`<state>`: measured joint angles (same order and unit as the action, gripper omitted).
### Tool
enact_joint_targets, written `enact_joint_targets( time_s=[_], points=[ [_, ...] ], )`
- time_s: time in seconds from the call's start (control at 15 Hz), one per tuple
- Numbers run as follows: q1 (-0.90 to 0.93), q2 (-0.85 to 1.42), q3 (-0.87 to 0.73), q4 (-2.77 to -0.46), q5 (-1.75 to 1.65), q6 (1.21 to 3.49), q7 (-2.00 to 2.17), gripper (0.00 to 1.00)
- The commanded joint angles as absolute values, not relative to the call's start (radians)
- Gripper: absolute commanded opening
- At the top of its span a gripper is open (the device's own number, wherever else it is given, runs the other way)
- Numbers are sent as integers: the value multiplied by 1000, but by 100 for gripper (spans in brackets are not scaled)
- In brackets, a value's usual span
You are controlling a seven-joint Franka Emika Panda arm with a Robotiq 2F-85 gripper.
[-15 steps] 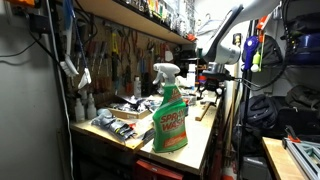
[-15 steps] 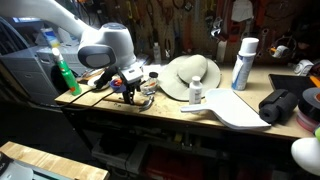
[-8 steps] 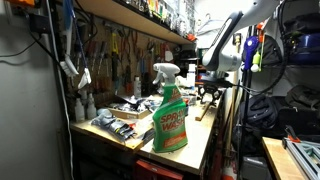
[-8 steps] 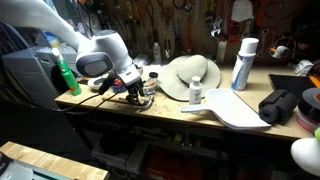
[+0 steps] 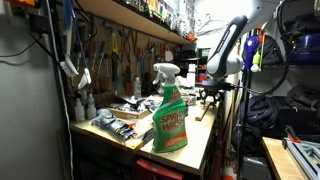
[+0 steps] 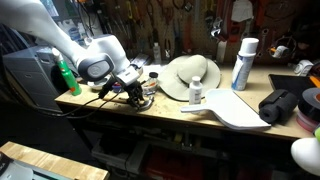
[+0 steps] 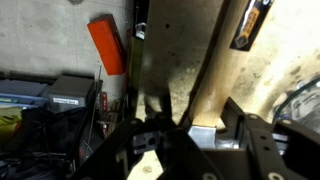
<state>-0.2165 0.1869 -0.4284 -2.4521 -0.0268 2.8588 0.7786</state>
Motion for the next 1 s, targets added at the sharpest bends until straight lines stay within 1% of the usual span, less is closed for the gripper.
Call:
enact_joint_targets(
  time_s=[0.0,0.13,0.2,0.27,0.33,0.53,0.6,0.93],
  points=[
    [-148,193,-479,-2436,-168,2800,880,56],
    [-127,192,-486,-2427,-219,2763,924,58],
    [-120,197,-488,-2421,-246,2745,954,56],
    [-118,196,-483,-2416,-263,2722,972,48],
    [-120,197,-473,-2410,-264,2704,984,32],
    [-135,200,-442,-2377,-231,2645,988,7],
    [-140,203,-436,-2365,-225,2625,984,8],
    [-175,212,-412,-2273,-177,2472,948,8]
  ],
)
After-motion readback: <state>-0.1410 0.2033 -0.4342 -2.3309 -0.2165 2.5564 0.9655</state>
